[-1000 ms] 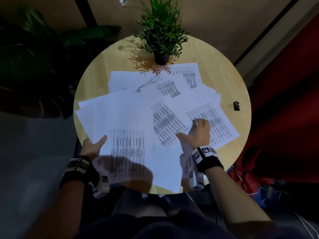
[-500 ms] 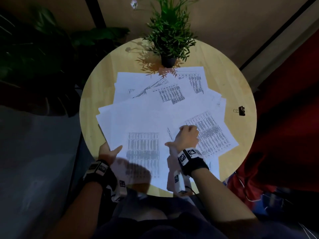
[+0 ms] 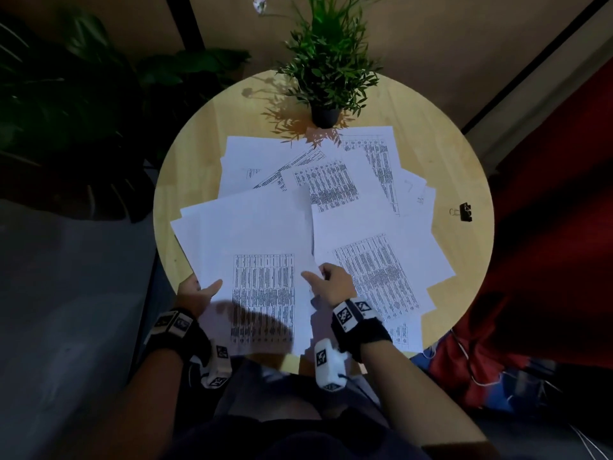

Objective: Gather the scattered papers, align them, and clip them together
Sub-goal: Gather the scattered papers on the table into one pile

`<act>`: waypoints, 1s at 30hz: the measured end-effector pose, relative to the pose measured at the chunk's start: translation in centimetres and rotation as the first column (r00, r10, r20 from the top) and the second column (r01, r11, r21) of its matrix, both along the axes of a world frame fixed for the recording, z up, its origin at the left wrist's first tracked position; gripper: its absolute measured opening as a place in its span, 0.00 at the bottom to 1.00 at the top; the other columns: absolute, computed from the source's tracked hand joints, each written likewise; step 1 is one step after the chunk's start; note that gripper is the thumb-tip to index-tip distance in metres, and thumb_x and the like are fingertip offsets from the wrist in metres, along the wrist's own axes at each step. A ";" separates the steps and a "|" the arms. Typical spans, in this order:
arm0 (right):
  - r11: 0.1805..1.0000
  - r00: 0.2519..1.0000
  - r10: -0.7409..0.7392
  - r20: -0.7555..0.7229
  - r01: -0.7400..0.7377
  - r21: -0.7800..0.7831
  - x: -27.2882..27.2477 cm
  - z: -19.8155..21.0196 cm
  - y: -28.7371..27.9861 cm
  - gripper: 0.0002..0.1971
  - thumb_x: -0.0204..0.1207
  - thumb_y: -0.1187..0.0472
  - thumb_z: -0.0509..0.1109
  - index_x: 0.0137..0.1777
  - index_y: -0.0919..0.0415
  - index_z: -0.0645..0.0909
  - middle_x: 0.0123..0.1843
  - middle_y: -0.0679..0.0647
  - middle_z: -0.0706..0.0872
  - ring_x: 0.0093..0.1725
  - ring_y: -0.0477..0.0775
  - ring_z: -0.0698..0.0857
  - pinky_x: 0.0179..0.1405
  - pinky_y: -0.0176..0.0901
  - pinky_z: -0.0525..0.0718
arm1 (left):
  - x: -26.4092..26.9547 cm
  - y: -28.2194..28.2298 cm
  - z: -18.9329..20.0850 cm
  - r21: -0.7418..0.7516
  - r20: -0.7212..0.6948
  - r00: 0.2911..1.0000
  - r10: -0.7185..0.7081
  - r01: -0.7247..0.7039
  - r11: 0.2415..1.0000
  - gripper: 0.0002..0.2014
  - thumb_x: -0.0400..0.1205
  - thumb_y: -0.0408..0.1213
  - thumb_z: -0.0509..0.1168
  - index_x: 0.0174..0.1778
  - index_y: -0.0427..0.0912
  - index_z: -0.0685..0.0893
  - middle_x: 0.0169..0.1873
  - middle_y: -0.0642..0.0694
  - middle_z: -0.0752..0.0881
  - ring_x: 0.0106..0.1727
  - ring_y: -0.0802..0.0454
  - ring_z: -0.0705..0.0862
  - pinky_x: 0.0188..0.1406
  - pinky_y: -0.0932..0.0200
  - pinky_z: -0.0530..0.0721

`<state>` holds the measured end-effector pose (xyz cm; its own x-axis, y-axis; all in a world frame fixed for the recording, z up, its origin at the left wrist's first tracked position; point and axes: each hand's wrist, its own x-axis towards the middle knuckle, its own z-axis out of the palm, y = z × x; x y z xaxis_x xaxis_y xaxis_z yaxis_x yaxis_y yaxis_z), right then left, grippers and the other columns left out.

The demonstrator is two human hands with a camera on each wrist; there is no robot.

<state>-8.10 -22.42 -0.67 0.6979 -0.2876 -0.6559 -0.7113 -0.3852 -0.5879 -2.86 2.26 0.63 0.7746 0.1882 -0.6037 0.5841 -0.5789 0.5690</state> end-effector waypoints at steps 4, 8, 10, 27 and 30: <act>0.992 0.988 -0.103 0.117 0.110 -0.059 0.9 0.3 0.1 0.15 0.70 0.56 0.74 0.29 0.58 0.72 0.28 0.60 0.81 0.25 0.55 0.77 0.29 0.41 0.79 | -0.1 0.2 -0.7 -0.005 -0.026 0.999 0.035 -0.036 0.999 0.27 0.78 0.32 0.70 0.25 0.45 0.57 0.24 0.48 0.58 0.26 0.50 0.56 0.26 0.55 0.55; 0.982 0.957 -0.156 0.244 0.177 -0.065 1.4 0.7 2.8 0.06 0.78 0.59 0.66 0.45 0.62 0.76 0.42 0.64 0.81 0.33 0.56 0.77 0.34 0.42 0.72 | -0.3 0.2 -1.1 -0.004 -0.041 0.995 0.090 -0.090 0.996 0.26 0.79 0.32 0.70 0.24 0.43 0.59 0.23 0.47 0.61 0.25 0.50 0.59 0.26 0.57 0.57; 0.950 0.935 -0.311 0.172 0.302 0.074 1.2 0.9 3.7 0.08 0.82 0.55 0.63 0.57 0.56 0.73 0.34 0.52 0.75 0.36 0.58 0.81 0.38 0.43 0.75 | -0.5 0.1 -1.0 0.000 -0.042 0.993 0.114 -0.114 0.993 0.24 0.79 0.32 0.69 0.24 0.42 0.61 0.23 0.47 0.62 0.26 0.51 0.61 0.26 0.60 0.58; 0.876 0.998 0.055 -0.037 -0.066 -0.477 0.4 2.1 -10.7 0.57 0.61 0.62 0.85 0.83 0.62 0.50 0.79 0.62 0.61 0.76 0.62 0.66 0.66 0.56 0.76 | -0.2 0.9 -1.1 -0.029 0.022 1.000 0.001 -0.001 1.000 0.13 0.80 0.23 0.65 0.54 0.14 0.79 0.52 0.18 0.84 0.59 0.31 0.83 0.52 0.54 0.79; 0.873 0.988 -0.110 -0.111 0.043 -0.486 0.4 2.5 -9.6 0.54 0.53 0.55 0.88 0.75 0.66 0.60 0.76 0.63 0.63 0.70 0.65 0.73 0.57 0.57 0.81 | -0.2 0.6 -0.9 -0.013 0.049 0.999 -0.021 0.022 1.000 0.14 0.80 0.24 0.65 0.58 0.18 0.79 0.61 0.22 0.82 0.64 0.30 0.80 0.50 0.58 0.70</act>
